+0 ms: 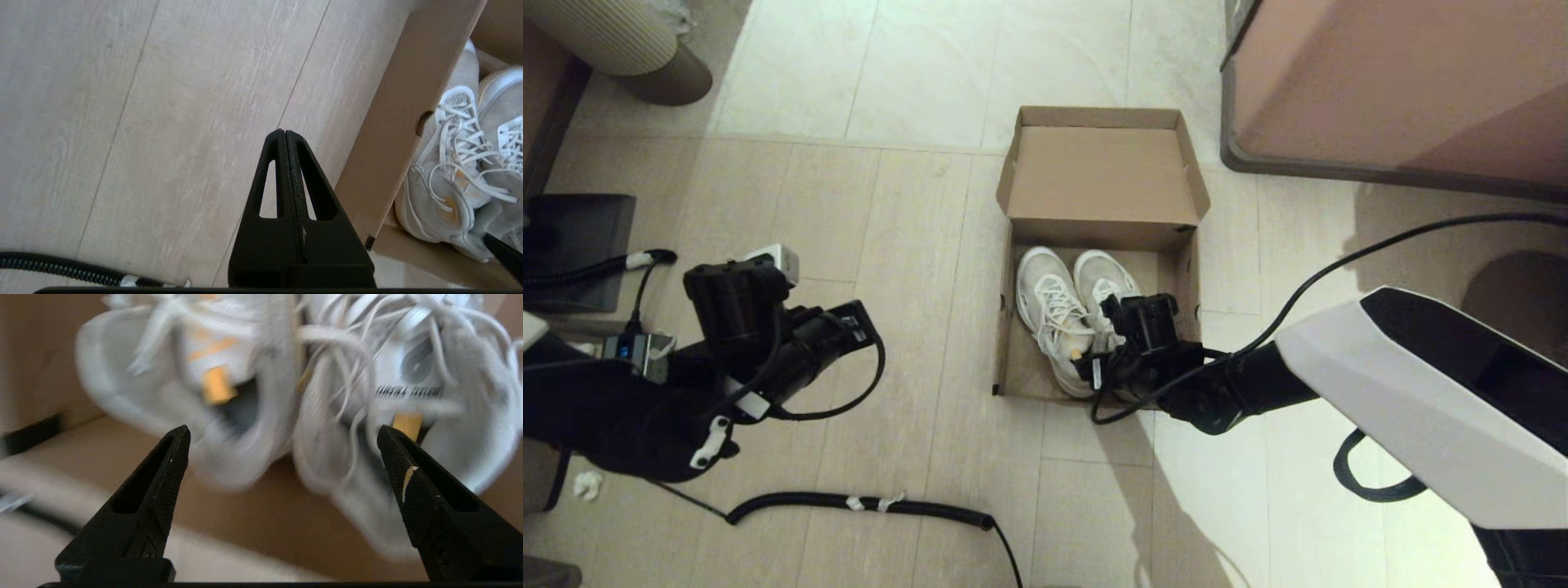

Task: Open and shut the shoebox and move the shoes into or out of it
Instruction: Put the shoes out of the shoe box

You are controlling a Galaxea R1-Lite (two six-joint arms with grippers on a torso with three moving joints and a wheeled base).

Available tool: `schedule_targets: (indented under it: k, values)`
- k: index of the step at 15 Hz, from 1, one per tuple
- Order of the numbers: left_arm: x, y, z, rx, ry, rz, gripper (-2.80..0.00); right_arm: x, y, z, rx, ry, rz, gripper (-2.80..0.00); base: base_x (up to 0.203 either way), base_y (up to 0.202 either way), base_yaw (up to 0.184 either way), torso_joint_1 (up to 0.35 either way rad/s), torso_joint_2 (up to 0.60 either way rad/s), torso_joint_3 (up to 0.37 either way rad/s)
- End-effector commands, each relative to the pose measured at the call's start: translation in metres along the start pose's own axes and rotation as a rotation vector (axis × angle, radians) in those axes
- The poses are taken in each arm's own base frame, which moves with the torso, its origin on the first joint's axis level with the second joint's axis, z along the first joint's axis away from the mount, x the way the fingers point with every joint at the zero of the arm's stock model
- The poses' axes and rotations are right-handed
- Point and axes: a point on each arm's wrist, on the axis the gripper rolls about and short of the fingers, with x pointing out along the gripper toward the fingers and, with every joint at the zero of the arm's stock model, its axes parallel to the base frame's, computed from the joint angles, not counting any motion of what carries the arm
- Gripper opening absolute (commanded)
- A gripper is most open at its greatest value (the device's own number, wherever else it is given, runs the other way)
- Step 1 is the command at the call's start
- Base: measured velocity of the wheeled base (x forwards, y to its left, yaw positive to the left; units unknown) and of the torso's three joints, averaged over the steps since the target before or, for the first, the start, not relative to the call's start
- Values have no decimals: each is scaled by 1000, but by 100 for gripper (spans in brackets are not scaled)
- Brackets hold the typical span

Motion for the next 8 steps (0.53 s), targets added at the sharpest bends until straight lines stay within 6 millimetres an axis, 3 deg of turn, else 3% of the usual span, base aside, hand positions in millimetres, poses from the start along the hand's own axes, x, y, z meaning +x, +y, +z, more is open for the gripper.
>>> schedule_targets:
  k: [1, 6, 7, 8]
  values:
    - [-2, 8, 6, -9, -21, 20, -280, 26, 1, -19, -6, 16, -21, 0, 0, 0, 0, 0, 0, 0]
    - [-10, 18, 9, -15, -27, 48, -280, 62, -8, -14, 16, -54, -55, 0, 0, 0, 0, 0, 0, 0]
    - [-11, 19, 7, -13, -20, 50, -280, 68, -8, -18, 15, -55, -63, -280, 0, 0, 0, 0, 0, 0]
    - [-12, 19, 5, -14, -15, 51, -280, 72, -8, -22, 9, -57, -74, -280, 0, 0, 0, 0, 0, 0]
